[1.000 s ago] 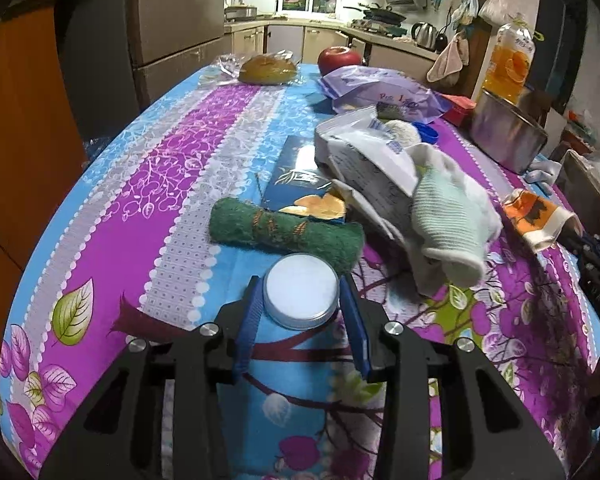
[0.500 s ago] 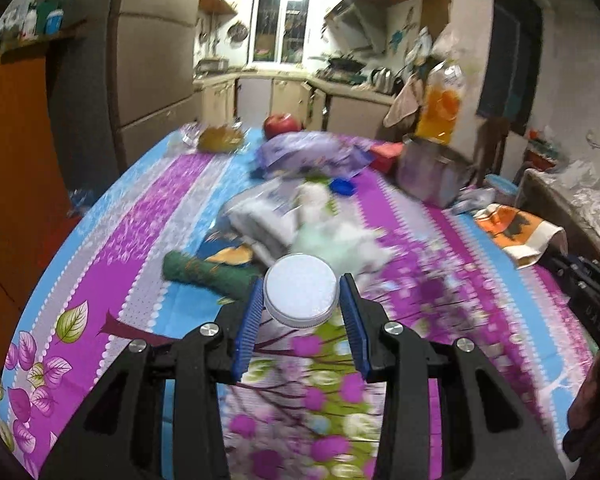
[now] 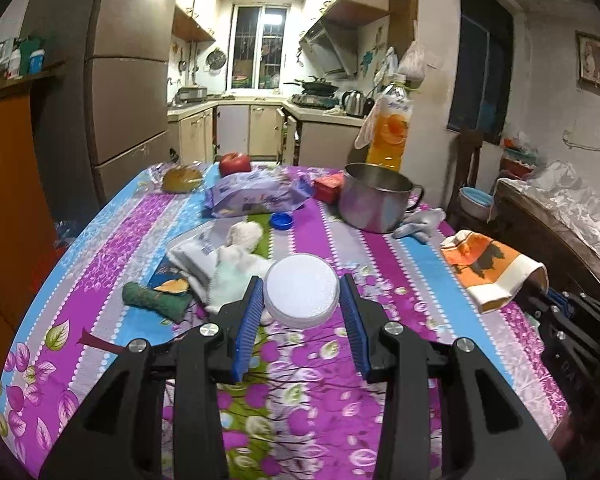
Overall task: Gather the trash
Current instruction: 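Carry the lid and paper bag over the green bin with both tools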
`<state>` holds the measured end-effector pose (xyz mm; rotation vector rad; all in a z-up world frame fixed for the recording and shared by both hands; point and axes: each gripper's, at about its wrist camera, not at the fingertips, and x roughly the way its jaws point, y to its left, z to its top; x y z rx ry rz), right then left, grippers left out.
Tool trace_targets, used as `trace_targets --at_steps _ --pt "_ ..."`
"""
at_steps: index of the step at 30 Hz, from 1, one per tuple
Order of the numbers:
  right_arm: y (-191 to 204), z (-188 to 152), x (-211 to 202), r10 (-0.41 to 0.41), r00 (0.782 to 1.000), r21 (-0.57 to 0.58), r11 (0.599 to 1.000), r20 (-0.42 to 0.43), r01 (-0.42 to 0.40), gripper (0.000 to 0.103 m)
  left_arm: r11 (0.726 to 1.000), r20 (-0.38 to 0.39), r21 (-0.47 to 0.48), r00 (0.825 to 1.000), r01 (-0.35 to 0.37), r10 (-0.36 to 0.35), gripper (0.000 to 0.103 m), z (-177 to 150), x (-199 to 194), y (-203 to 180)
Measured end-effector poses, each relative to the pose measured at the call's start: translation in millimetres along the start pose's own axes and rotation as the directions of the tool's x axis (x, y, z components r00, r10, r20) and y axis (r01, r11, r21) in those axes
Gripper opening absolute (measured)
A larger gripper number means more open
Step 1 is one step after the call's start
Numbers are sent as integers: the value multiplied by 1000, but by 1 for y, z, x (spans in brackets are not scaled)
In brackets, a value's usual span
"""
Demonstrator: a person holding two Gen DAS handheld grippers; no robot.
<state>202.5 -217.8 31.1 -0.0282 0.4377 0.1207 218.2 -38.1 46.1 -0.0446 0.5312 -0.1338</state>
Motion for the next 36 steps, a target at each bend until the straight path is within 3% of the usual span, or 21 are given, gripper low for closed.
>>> trace_targets --at_steps 11,20,36 --pt "-26 -1 -36 -35 999 26 999 41 34 8 997 21 62 998 54 -55 38 -1 -19 -48" --pt "-63 -5 -71 -115 991 56 992 68 112 8 986 19 117 992 122 -125 38 -4 -25 -99" --pt "-159 -22 -136 -288 954 124 953 79 277 8 935 6 227 960 272 -281 38 -11 -35 -210"
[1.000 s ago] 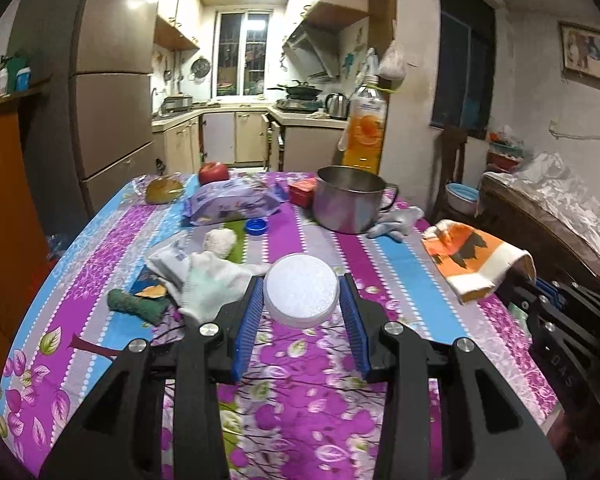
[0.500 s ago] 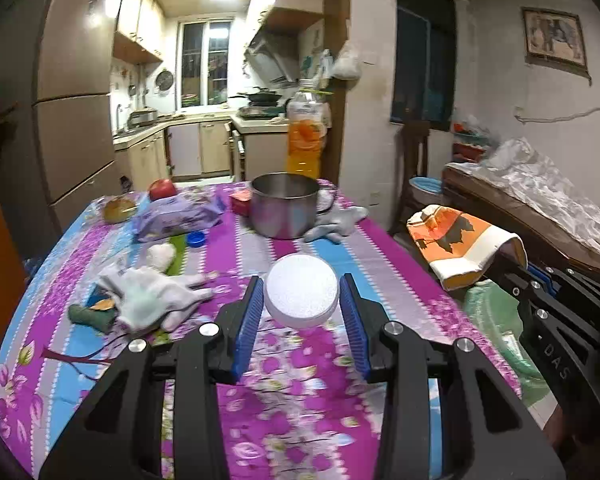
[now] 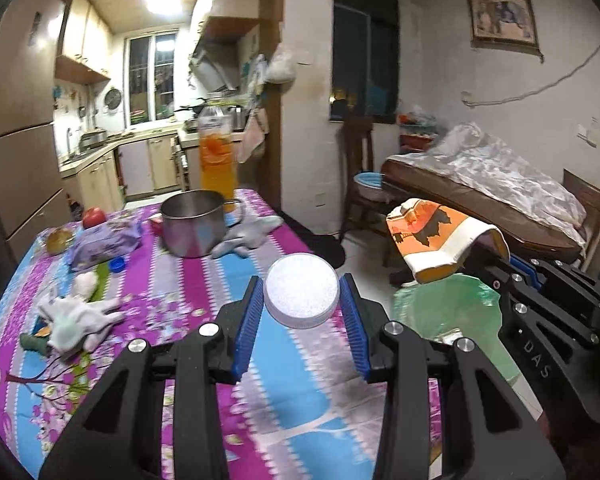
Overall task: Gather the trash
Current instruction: 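Carry the lid and paper bag over the green bin with both tools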
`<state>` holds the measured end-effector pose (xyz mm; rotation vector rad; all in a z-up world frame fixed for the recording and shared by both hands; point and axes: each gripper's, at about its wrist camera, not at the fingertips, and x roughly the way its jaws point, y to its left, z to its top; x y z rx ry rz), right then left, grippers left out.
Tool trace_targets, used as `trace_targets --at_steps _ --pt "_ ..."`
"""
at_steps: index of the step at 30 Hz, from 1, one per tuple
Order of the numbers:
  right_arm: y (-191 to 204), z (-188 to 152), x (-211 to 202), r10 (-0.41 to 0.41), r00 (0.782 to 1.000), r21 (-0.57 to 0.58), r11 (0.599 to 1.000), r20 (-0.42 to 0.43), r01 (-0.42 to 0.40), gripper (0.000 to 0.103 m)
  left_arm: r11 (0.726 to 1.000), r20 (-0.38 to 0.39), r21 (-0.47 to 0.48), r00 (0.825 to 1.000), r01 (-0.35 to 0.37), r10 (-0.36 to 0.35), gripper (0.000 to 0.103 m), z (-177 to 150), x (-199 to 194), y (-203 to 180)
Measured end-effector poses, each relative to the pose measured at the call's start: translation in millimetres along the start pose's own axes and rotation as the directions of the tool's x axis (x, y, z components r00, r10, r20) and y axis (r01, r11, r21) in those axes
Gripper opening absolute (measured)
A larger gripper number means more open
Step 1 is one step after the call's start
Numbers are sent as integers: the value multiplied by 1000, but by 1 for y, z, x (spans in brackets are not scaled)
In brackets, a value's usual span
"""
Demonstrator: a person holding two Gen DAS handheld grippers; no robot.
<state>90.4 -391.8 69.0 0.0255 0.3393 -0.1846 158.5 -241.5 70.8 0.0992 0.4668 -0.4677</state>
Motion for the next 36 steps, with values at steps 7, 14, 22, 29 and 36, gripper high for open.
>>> trace_targets --at_steps 7,14,22,29,36 --pt "-54 -4 -15 -86 996 10 996 -11 86 8 996 -10 38 997 77 -76 38 6 17 -49" --pt "-107 -9 -20 -154 986 22 988 -62 155 8 987 -42 74 989 145 -142 38 11 37 -97" --pt "-172 -27 10 -160 960 62 982 -231 179 8 972 -159 91 966 219 -203 38 6 75 -134" --pt "-217 -47 57 -116 905 76 984 -409 160 9 963 -284 66 930 260 -231 38 1 115 -146" --pt "-249 -64 96 -86 832 65 987 -548 145 9 966 -393 36 893 255 -220 38 -8 146 -148"
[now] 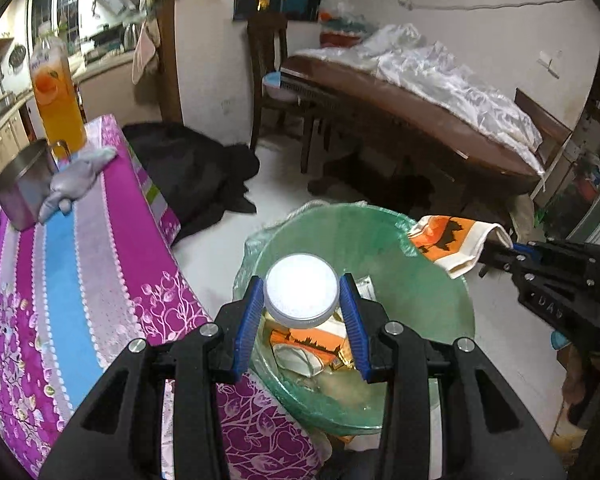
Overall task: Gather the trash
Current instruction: 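Carry the lid and paper bag over the green bin with both tools, then open both tools to drop the lid and paper bag into the bin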
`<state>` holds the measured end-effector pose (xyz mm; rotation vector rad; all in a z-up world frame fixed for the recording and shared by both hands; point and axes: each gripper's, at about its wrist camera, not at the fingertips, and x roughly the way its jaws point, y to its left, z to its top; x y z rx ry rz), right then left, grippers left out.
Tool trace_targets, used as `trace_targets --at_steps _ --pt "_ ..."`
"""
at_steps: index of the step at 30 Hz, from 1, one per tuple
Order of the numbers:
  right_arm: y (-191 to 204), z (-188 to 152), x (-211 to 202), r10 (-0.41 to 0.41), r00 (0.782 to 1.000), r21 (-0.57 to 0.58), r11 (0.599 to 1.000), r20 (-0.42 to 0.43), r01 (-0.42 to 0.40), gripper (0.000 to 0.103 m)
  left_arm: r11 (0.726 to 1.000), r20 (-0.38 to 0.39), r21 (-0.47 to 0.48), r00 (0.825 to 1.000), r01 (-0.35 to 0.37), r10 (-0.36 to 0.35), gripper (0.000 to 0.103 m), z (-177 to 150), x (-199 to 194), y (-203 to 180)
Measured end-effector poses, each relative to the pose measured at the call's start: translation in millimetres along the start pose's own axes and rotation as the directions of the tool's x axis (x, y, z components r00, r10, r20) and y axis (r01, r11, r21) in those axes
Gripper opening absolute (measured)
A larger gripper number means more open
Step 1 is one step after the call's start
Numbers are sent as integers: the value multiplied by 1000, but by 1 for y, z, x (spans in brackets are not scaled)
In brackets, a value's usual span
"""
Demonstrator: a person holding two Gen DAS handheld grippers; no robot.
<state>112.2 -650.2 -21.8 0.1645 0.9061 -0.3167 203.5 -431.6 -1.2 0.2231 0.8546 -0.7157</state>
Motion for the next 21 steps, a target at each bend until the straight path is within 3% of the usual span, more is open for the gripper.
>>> trace_targets --at_steps 6,21 --pt "-3 4 15 3 998 -28 1000 -70 -5 9 1000 -62 -13 998 -6 6 38 1 21 5" --pt "6 3 25 20 996 -36 999 -86 -23 9 1000 -81 -15 997 -17 16 38 1 29 2"
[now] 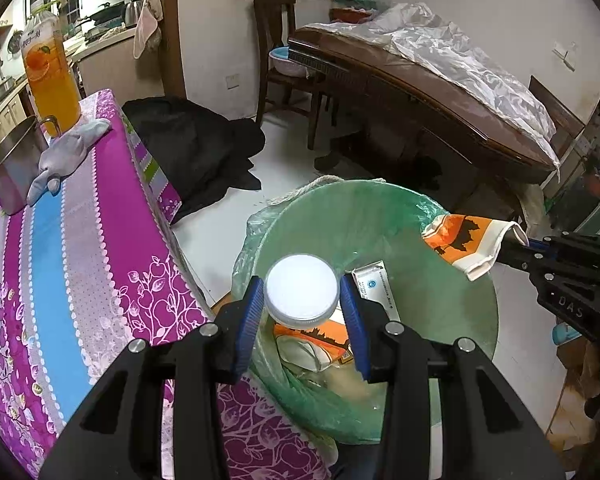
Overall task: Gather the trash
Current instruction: 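Open both tools to drop the lid and paper bag into the bin, then move both open tools back over the table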
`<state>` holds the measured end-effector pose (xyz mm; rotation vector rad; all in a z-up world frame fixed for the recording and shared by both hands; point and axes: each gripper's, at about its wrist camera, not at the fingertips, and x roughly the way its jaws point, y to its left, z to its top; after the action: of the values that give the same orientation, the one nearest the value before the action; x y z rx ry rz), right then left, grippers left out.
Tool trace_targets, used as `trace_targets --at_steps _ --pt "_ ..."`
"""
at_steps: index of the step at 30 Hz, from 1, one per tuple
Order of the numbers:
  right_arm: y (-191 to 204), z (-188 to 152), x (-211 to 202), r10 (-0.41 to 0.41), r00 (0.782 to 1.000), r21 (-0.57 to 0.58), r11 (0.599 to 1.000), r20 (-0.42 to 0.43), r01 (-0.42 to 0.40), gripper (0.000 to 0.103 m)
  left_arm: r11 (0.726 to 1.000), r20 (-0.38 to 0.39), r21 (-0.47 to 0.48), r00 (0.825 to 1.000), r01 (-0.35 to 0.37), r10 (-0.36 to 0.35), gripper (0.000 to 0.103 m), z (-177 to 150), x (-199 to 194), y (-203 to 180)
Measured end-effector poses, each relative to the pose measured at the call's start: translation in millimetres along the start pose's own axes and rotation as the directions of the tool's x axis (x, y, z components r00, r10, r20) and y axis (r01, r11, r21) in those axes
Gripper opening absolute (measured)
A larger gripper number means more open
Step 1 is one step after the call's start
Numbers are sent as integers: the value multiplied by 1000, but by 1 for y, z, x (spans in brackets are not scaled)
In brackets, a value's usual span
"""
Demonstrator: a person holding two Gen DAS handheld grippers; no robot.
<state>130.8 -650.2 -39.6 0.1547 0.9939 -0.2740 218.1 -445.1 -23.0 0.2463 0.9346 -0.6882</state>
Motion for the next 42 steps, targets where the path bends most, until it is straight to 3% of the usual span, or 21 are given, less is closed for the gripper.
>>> trace_targets --at_steps 2,3,4,5,8,20,26,28,33,42 --pt "-1 0 1 8 1000 0 1000 1 -8 9 1000 -2 5 1000 -7 7 41 0 1 -1" --pt "-1 0 1 18 1000 6 1000 2 -18 13 1000 -2 5 1000 -7 7 52 0 2 -1" --pt "-3 0 1 21 1000 11 1000 6 -21 28 1000 1 4 1000 -9 9 59 1 2 -1" --pt "-4 0 0 23 1000 17 1000 14 -23 36 1000 8 2 1000 -14 14 67 1 1 0" --pt "-6 -2 -4 27 999 34 999 35 -28 40 1000 9 -3 1000 -18 18 71 1 2 3" --pt "2 -4 -14 21 997 25 999 69 -23 43 1000 10 -2 1000 -25 25 71 -2 1 4" --pt "20 -10 -44 -5 980 18 1000 201 1 62 999 26 -3 999 -35 36 71 -9 -7 15" --pt "31 -15 -57 -1 966 13 1000 258 -3 72 999 35 -12 999 -39 39 71 -13 -13 24" --pt "79 -26 -77 52 932 -32 999 359 -43 77 997 68 -17 995 -69 70 71 -27 -31 47" --pt "182 -27 -76 225 895 -155 972 386 -177 79 977 74 -140 983 -158 170 71 -58 -60 139"
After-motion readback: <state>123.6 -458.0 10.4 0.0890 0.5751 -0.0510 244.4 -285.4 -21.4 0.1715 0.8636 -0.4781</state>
